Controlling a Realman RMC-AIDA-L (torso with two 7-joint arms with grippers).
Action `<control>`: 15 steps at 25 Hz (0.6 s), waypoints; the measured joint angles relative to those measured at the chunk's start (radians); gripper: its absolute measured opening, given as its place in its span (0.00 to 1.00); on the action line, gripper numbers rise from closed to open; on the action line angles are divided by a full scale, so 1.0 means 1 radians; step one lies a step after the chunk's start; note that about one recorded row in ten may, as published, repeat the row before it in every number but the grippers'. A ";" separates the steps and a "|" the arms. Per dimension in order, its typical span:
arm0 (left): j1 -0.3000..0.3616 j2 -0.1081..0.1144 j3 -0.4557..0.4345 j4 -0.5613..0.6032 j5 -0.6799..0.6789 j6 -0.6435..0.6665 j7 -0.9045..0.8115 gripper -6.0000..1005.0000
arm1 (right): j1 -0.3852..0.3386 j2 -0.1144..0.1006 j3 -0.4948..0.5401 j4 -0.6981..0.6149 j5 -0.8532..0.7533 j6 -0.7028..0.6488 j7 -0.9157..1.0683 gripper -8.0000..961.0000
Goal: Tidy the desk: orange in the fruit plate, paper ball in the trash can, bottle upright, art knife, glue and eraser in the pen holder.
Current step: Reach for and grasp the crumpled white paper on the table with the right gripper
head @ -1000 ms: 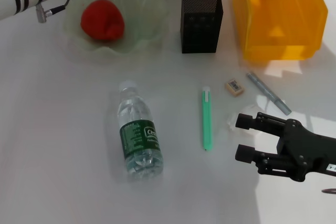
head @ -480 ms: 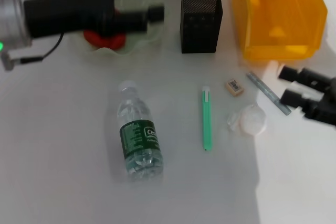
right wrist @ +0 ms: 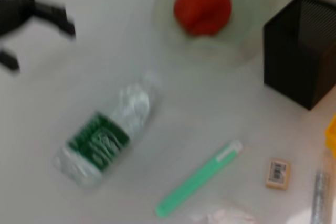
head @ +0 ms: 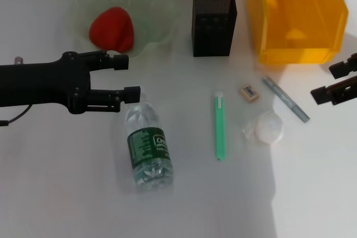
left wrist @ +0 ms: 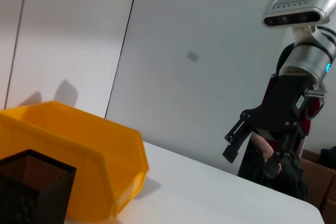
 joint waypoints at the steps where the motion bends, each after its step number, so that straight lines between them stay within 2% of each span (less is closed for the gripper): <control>1: 0.000 0.000 0.000 0.000 0.000 0.000 0.000 0.86 | 0.000 0.000 0.000 0.000 0.000 0.000 0.000 0.83; 4: 0.004 -0.003 -0.010 -0.007 0.022 -0.002 0.000 0.86 | 0.087 0.023 -0.121 0.040 -0.155 -0.004 0.018 0.83; 5: 0.004 -0.004 -0.011 -0.008 0.029 -0.003 0.000 0.86 | 0.140 0.044 -0.164 0.120 -0.252 0.032 0.011 0.83; 6: 0.004 -0.004 -0.011 -0.008 0.029 -0.003 0.000 0.86 | 0.140 0.044 -0.164 0.120 -0.252 0.032 0.011 0.83; 9: 0.003 -0.008 -0.014 -0.011 0.053 -0.013 0.001 0.86 | 0.193 0.052 -0.238 0.273 -0.310 0.123 0.006 0.83; 10: 0.003 -0.010 -0.014 -0.016 0.060 -0.022 0.001 0.86 | 0.216 0.052 -0.285 0.371 -0.315 0.190 0.006 0.83; 12: 0.004 -0.010 -0.014 -0.019 0.060 -0.025 0.001 0.86 | 0.223 0.051 -0.304 0.414 -0.318 0.223 0.006 0.83; 15: 0.007 -0.010 -0.014 -0.021 0.060 -0.030 0.001 0.86 | 0.244 0.052 -0.371 0.553 -0.320 0.349 0.005 0.83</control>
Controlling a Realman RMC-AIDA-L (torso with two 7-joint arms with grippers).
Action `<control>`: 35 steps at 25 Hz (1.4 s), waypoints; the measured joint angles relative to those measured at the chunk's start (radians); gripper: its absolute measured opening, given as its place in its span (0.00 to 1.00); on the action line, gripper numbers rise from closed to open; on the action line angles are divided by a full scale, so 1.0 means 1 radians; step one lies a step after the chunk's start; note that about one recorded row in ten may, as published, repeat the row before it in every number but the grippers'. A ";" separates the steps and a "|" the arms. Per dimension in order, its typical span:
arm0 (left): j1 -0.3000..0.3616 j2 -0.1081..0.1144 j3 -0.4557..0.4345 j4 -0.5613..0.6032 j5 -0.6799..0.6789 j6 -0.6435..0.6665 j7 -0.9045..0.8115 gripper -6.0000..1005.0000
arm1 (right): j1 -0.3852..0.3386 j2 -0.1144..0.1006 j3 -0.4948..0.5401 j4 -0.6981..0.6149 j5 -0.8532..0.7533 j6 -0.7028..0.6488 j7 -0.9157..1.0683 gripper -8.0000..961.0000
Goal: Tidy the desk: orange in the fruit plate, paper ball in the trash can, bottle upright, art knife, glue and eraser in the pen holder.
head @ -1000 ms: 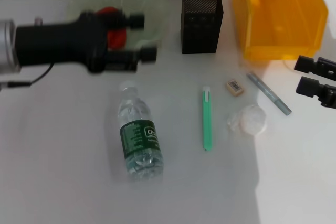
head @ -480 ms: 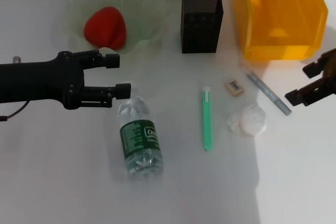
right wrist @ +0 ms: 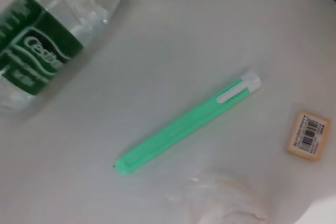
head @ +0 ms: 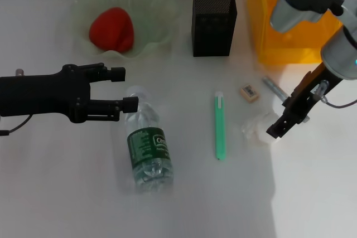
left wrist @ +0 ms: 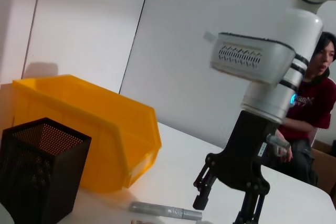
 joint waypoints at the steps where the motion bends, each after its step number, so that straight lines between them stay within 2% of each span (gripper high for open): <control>1: 0.001 0.000 0.000 -0.002 0.000 0.000 0.000 0.86 | 0.003 0.000 -0.011 0.022 0.000 0.020 0.000 0.82; 4: 0.001 0.000 0.000 -0.008 0.000 -0.001 0.000 0.86 | 0.010 0.001 -0.034 0.074 0.002 0.070 0.000 0.82; 6: 0.001 0.000 0.000 -0.012 0.000 -0.002 0.000 0.86 | 0.014 0.004 -0.051 0.110 0.007 0.113 0.000 0.79; 13: 0.000 -0.001 0.000 -0.013 0.001 -0.009 0.000 0.86 | -0.013 0.004 -0.046 0.073 0.051 0.117 -0.017 0.66; 14: 0.000 -0.001 0.000 -0.013 0.002 -0.009 0.000 0.86 | -0.026 0.003 -0.043 0.035 0.052 0.098 -0.017 0.64; 15: 0.000 0.000 0.000 -0.013 0.002 -0.009 0.000 0.86 | -0.055 0.001 -0.021 -0.063 0.053 0.053 -0.010 0.63; 16: 0.000 0.000 0.000 -0.013 0.002 -0.009 0.000 0.86 | -0.055 0.001 -0.021 -0.063 0.053 0.053 -0.010 0.61; 17: 0.000 0.001 0.000 -0.013 0.002 -0.010 0.000 0.86 | -0.073 0.001 0.005 -0.133 0.053 0.021 -0.003 0.60; 20: 0.000 0.001 0.000 -0.013 0.002 -0.015 -0.001 0.86 | -0.128 0.000 0.136 -0.378 0.053 -0.024 0.024 0.56; 22: -0.002 0.001 0.000 -0.013 0.002 -0.017 -0.003 0.86 | -0.163 0.000 0.244 -0.508 0.068 0.017 0.051 0.57; 24: -0.008 0.000 -0.001 -0.013 0.002 -0.020 -0.007 0.86 | -0.207 0.001 0.337 -0.569 0.119 0.112 0.066 0.58; 25: -0.011 0.000 -0.002 -0.013 0.001 -0.026 -0.009 0.86 | -0.250 0.000 0.367 -0.555 0.178 0.222 0.064 0.58; 26: -0.011 0.000 -0.002 -0.013 0.001 -0.026 -0.009 0.86 | -0.250 0.000 0.367 -0.555 0.178 0.222 0.064 0.58; 28: -0.014 0.000 -0.002 -0.013 0.002 -0.036 -0.013 0.86 | -0.294 -0.003 0.372 -0.493 0.234 0.380 0.042 0.59; 30: -0.018 -0.002 -0.002 -0.012 0.001 -0.045 -0.017 0.86 | -0.309 -0.003 0.372 -0.424 0.261 0.469 0.006 0.60; 35: -0.030 -0.002 -0.002 0.003 0.001 -0.073 -0.074 0.86 | -0.309 -0.002 0.383 -0.249 0.401 0.564 -0.126 0.62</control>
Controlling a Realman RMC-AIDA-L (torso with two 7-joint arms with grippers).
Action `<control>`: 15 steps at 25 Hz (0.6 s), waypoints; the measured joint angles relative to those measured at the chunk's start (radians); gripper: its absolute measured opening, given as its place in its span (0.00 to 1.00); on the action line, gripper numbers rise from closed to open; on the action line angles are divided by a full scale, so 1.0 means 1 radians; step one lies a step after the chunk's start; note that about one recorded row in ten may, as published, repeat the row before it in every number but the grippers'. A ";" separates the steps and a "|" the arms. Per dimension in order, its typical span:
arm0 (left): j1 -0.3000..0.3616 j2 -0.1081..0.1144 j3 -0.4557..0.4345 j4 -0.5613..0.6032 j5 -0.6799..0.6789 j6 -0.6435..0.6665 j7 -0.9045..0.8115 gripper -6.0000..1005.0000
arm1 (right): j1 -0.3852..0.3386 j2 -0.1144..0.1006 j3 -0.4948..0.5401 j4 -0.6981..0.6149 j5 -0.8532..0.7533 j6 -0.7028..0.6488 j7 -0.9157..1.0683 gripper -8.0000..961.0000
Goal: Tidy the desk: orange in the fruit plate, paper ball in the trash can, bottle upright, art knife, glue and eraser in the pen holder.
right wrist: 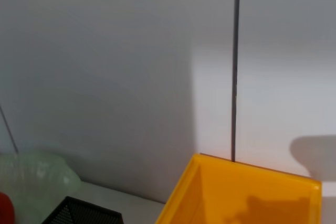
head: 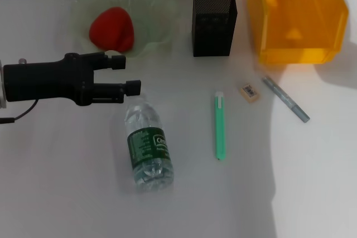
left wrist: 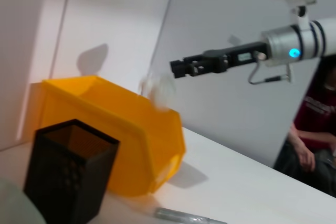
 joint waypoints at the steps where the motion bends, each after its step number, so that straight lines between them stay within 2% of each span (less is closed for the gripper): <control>1: 0.000 0.000 0.000 0.000 0.000 0.000 0.000 0.86 | 0.000 0.000 0.000 0.000 0.000 0.000 0.000 0.63; 4: -0.014 0.009 0.006 0.066 0.032 -0.058 -0.174 0.86 | -0.020 0.001 0.011 0.006 0.048 0.001 -0.024 0.64; 5: -0.033 0.007 0.005 0.162 0.121 -0.081 -0.346 0.86 | -0.046 0.001 0.012 -0.004 0.083 -0.005 -0.030 0.67; 6: -0.042 0.003 0.005 0.205 0.168 -0.084 -0.416 0.86 | -0.057 0.001 0.012 -0.009 0.095 -0.007 -0.033 0.70; 7: -0.042 0.003 0.005 0.205 0.168 -0.084 -0.416 0.86 | -0.057 0.001 0.012 -0.009 0.095 -0.007 -0.033 0.73; 9: -0.071 -0.011 0.007 0.317 0.274 -0.080 -0.575 0.86 | -0.096 0.002 0.012 -0.027 0.138 -0.009 -0.047 0.80; 13: -0.151 -0.055 0.044 0.517 0.491 -0.039 -0.851 0.86 | -0.203 0.005 0.007 -0.037 0.325 -0.057 -0.169 0.79; 14: -0.151 -0.055 0.044 0.517 0.491 -0.039 -0.851 0.86 | -0.237 0.006 0.008 -0.027 0.408 -0.089 -0.235 0.79; 15: -0.224 -0.082 0.085 0.589 0.665 0.012 -1.024 0.86 | -0.259 0.008 0.008 -0.016 0.467 -0.113 -0.282 0.79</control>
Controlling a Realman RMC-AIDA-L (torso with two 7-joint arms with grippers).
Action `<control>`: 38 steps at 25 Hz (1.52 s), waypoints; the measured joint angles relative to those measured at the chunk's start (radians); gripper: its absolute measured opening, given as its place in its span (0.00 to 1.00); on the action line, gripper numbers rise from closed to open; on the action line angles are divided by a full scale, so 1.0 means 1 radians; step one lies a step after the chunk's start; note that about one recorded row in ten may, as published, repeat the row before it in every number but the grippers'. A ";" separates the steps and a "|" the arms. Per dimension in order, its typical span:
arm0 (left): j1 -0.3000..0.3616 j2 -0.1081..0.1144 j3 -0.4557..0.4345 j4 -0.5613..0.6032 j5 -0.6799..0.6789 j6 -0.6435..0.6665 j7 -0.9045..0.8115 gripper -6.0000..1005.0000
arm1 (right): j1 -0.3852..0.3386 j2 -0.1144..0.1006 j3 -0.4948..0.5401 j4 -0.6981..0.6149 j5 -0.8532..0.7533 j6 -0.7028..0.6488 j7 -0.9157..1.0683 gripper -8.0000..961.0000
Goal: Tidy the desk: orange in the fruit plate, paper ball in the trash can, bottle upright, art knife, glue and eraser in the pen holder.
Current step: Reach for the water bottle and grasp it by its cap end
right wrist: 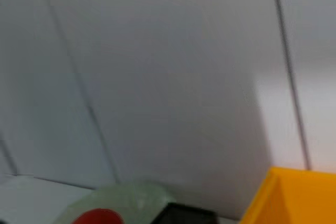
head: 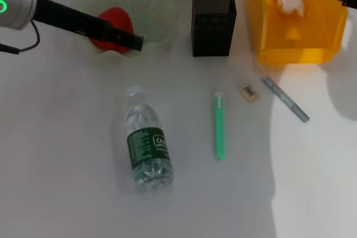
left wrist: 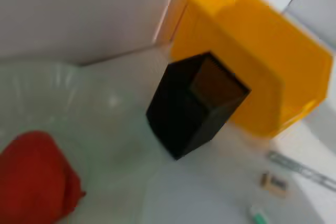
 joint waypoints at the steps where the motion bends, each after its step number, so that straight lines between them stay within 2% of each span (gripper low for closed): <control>1: 0.000 0.000 0.000 0.000 0.000 0.000 0.000 0.86 | -0.036 0.001 -0.001 0.026 0.088 -0.054 -0.081 0.79; 3: -0.046 -0.005 0.042 0.006 0.074 0.056 -0.074 0.86 | -0.089 0.001 -0.001 0.092 0.219 -0.166 -0.243 0.79; 4: -0.046 -0.005 0.042 0.006 0.074 0.056 -0.074 0.86 | -0.103 -0.001 0.001 0.138 0.262 -0.229 -0.325 0.79; 5: -0.046 -0.005 0.042 0.006 0.074 0.056 -0.074 0.86 | -0.125 -0.004 0.009 0.256 0.318 -0.371 -0.495 0.79; 6: -0.087 -0.007 0.091 -0.002 0.123 0.084 -0.143 0.86 | -0.125 -0.004 0.009 0.256 0.318 -0.371 -0.495 0.79; 9: -0.105 -0.010 0.139 -0.011 0.150 0.070 -0.189 0.85 | -0.118 -0.009 0.025 0.439 0.316 -0.498 -0.642 0.79; 10: -0.113 -0.014 0.186 -0.033 0.166 0.036 -0.222 0.85 | -0.102 -0.011 0.030 0.553 0.297 -0.535 -0.711 0.79; 11: -0.116 -0.015 0.200 -0.055 0.170 0.014 -0.229 0.85 | -0.102 -0.011 0.030 0.553 0.297 -0.535 -0.711 0.79; 14: -0.122 -0.016 0.219 -0.121 0.169 -0.037 -0.233 0.84 | -0.077 -0.011 0.033 0.676 0.267 -0.543 -0.804 0.79; 15: -0.124 -0.017 0.221 -0.196 0.159 -0.090 -0.234 0.84 | -0.057 -0.009 0.032 0.740 0.258 -0.539 -0.845 0.79; 18: -0.127 -0.017 0.222 -0.257 0.150 -0.135 -0.234 0.84 | -0.035 -0.011 0.032 0.799 0.253 -0.537 -0.875 0.79; 20: -0.127 -0.017 0.226 -0.340 0.141 -0.230 -0.234 0.83 | -0.013 -0.012 0.031 0.845 0.251 -0.531 -0.888 0.79; 22: -0.127 -0.017 0.227 -0.355 0.140 -0.250 -0.234 0.83 | -0.008 -0.012 0.031 0.852 0.251 -0.530 -0.891 0.79; 25: -0.142 -0.015 0.228 -0.437 0.149 -0.308 -0.232 0.82 | 0.010 -0.009 0.030 0.872 0.251 -0.529 -0.899 0.78; 38: -0.140 -0.014 0.232 -0.474 0.158 -0.316 -0.234 0.80 | 0.033 -0.010 0.024 0.894 0.250 -0.507 -0.900 0.78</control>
